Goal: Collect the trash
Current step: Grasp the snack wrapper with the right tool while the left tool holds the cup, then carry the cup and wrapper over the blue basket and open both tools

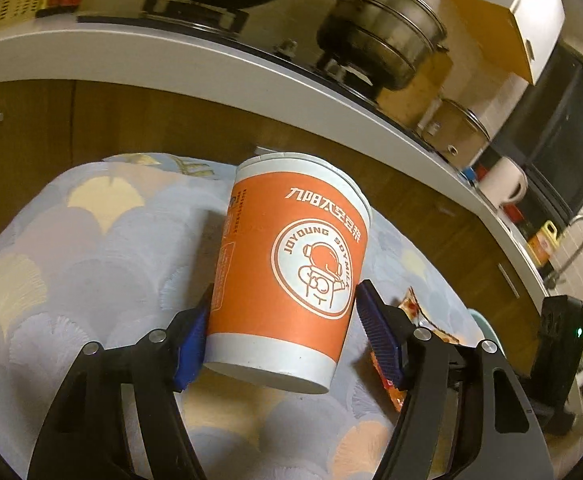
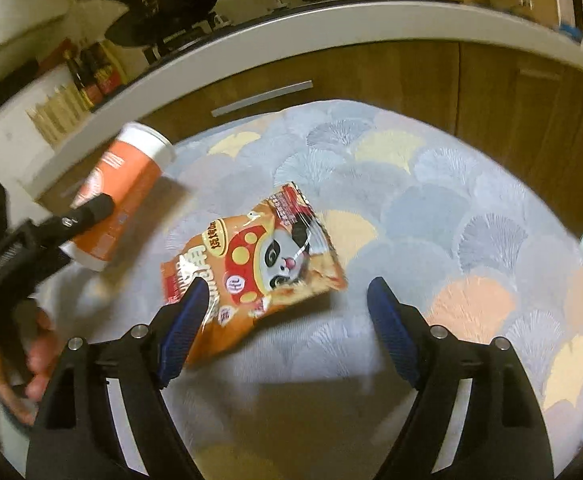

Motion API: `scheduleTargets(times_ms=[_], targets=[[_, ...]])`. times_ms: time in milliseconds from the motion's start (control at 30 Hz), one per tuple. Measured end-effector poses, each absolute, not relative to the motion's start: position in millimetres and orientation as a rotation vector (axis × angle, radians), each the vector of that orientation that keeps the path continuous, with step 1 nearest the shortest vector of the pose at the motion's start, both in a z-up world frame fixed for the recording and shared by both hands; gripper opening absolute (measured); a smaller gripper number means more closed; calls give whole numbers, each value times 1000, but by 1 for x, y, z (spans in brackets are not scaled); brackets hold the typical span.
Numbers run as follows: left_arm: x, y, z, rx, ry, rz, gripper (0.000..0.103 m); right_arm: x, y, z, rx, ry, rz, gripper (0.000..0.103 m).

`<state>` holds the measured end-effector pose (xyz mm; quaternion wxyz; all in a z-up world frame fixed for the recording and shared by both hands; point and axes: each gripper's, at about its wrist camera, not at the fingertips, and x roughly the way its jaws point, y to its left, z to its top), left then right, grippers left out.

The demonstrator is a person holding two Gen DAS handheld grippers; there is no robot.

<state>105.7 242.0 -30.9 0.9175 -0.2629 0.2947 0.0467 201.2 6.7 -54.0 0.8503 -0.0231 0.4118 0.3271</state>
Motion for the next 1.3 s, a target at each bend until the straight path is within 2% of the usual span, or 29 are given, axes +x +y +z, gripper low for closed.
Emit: scheduleTargets(times_ms=[133,300,467,567,1033,1300], targets=[[103,238,-29,-503,596,124,66,196,28,-55,-153,832,625,73],[104,235,-27,-487,592,131,66,190,37,-55,-199,810,629,26],[105,225,-22,-452,592,133,66,190,19,-47,-122,802,647,8],[105,208,-16,-438,588,88,66,183,5,-34,-123,761,629,5],[110,118,16,-376,563,-48,66,168,-97,11,-79,629,478,5],[134,54,23,-332,579,-146,66,175,-173,16,-24,598,355,5]])
